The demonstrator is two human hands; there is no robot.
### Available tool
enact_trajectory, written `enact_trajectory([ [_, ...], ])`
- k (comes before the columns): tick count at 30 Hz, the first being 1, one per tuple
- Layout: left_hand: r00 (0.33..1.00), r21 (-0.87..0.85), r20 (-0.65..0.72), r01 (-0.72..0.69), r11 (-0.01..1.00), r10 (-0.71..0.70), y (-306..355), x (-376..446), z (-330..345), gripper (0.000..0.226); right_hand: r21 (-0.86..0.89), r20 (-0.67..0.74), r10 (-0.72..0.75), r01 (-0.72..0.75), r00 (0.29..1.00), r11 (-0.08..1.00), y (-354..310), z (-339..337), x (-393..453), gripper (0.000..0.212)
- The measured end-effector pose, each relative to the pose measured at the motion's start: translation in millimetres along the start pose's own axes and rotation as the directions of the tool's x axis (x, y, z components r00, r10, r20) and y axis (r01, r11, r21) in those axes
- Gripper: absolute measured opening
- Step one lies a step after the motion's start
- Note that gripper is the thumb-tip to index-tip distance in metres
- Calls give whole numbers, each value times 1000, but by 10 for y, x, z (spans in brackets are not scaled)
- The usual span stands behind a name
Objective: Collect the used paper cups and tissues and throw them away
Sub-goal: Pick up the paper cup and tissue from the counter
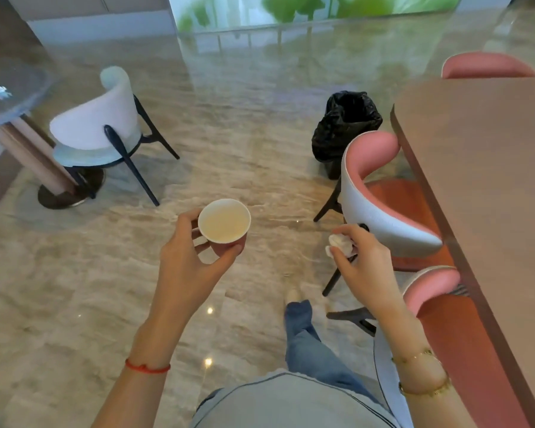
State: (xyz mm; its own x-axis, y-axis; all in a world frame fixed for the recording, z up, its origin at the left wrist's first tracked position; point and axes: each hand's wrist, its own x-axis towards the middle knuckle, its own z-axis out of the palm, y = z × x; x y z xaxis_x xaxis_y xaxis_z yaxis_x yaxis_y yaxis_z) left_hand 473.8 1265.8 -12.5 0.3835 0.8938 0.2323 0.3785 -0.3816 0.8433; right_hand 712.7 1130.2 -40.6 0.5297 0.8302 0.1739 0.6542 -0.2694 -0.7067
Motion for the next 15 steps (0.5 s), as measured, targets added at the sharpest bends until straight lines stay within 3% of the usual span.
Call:
enact_trajectory([
  [15, 999, -31, -28, -41, 999, 40, -130, 3824, 1267, 69, -10, -21, -50, 50, 999, 999, 644, 168, 3997, 23],
])
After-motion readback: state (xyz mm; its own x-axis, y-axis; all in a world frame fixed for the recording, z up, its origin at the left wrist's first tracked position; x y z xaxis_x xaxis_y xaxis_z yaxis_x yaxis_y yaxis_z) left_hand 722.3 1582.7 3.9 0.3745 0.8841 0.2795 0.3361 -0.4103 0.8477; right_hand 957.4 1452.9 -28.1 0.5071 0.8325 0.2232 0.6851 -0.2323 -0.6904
